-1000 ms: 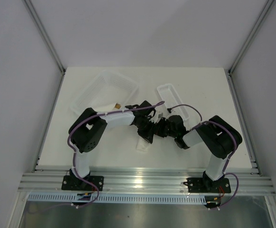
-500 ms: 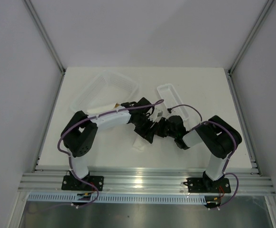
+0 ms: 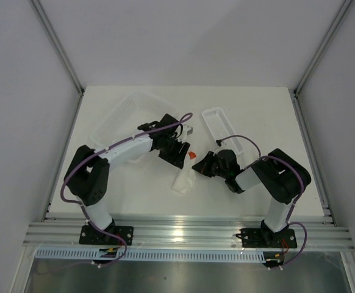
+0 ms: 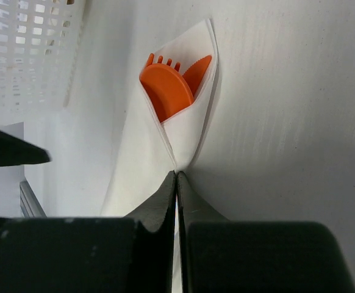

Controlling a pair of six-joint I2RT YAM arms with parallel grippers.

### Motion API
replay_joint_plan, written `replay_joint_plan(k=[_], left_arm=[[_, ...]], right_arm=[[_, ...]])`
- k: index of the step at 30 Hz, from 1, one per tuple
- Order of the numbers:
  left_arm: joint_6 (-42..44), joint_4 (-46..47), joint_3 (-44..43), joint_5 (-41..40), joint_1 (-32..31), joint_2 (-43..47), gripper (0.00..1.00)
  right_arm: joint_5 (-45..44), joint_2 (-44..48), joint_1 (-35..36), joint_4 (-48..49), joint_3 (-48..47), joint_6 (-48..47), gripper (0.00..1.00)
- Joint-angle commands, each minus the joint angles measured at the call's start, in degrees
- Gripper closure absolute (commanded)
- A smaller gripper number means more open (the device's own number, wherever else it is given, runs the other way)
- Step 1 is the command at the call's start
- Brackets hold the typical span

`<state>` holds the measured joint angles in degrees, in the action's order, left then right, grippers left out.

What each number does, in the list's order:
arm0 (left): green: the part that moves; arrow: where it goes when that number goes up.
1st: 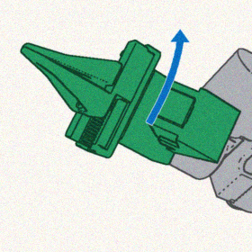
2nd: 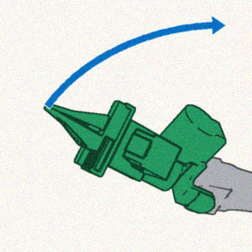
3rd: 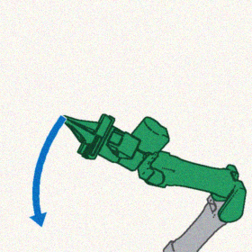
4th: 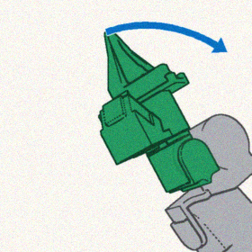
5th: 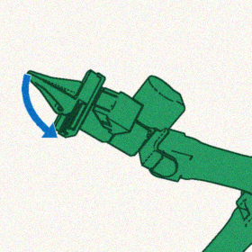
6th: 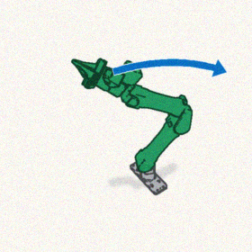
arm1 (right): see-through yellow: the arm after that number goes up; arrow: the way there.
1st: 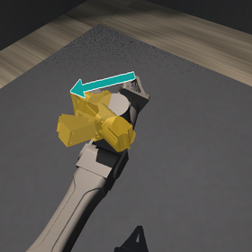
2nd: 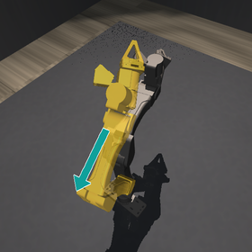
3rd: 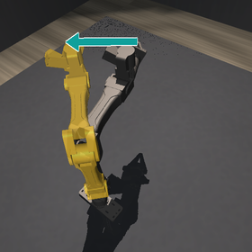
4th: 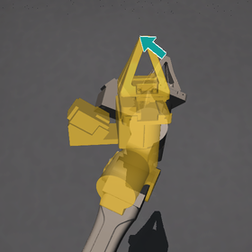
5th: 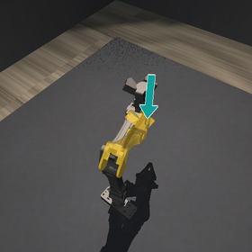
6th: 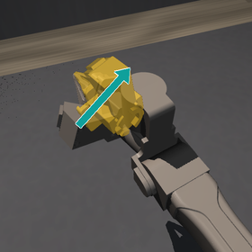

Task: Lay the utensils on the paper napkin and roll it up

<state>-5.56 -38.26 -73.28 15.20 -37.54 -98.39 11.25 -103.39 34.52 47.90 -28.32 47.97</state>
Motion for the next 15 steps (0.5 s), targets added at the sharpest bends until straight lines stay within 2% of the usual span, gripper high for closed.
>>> replay_joint_plan(k=[1, 11, 15], left_arm=[[-0.1, 0.8, 0.8, -2.6, -0.4, -3.9, 0.40], [-1.3, 4.1, 0.3, 1.8, -0.4, -9.7, 0.39], [-2.4, 5.5, 0.2, 7.2, -0.4, -11.5, 0.40]], right_arm=[[-2.2, -1.4, 0.5, -7.0, 2.1, -2.4, 1.00], [-2.7, -1.0, 1.3, -5.9, 2.7, -2.4, 1.00], [-2.5, -1.0, 1.4, -5.4, 2.9, -2.3, 1.00]])
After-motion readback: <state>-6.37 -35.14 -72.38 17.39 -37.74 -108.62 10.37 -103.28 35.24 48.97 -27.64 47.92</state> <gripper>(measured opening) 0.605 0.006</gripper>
